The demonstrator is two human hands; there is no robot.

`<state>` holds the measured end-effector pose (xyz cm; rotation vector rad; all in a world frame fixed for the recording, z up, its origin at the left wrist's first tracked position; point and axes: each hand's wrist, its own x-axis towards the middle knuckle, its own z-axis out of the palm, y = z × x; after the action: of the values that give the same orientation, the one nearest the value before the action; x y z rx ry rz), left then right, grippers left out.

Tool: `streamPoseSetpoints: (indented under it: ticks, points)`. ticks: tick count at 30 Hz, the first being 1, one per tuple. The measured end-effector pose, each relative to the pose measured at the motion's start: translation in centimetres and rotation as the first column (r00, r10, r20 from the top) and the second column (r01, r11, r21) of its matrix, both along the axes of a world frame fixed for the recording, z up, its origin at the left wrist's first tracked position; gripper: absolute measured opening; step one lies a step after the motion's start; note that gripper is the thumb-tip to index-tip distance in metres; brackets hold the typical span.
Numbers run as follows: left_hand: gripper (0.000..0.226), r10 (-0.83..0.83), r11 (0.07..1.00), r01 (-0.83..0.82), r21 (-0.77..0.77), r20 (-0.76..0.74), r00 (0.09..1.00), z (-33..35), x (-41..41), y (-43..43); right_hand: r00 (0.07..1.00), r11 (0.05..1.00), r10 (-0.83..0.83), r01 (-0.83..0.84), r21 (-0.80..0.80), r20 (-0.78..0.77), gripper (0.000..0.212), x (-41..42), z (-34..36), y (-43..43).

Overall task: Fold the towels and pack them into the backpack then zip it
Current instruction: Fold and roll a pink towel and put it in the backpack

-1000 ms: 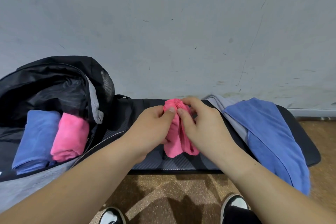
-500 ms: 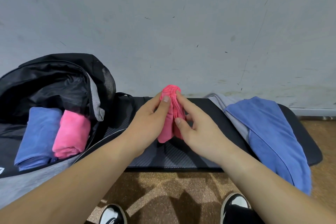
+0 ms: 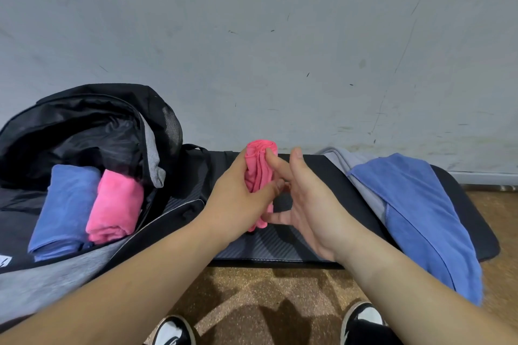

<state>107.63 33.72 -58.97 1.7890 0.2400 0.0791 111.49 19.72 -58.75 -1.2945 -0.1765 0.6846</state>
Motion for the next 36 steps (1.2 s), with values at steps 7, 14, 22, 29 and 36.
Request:
streamPoseSetpoints:
  ticks: [7,14,22,29,36]
  points:
    - [0.041,-0.058,0.988,0.060,0.140,-0.022,0.998,0.1,0.5,1.5,0.950,0.933,0.008,0.105,-0.345,0.311,0.036,1.0,1.5,-1.2]
    - [0.046,-0.295,0.952,0.300,0.066,-0.070,0.953,0.5,0.2,1.6,0.991,0.978,-0.006,0.034,-0.204,0.135,0.054,3.1,0.0,-2.7]
    - [0.056,-0.268,0.943,0.295,0.154,-0.171,0.948,1.0,-0.5,1.4,0.920,0.919,-0.301,0.350,-0.183,0.252,0.035,2.6,-0.2,-1.6]
    - [0.058,-0.365,0.911,0.387,0.141,-0.156,0.918,3.4,-2.3,3.2,0.868,0.853,-0.492,0.496,-0.162,0.065,0.034,1.8,1.0,-0.2]
    - [0.045,-0.299,0.954,0.299,-0.017,-0.143,0.944,5.5,-6.6,7.3,0.961,0.955,-0.278,0.276,-0.109,0.001,0.043,-1.5,4.1,2.9]
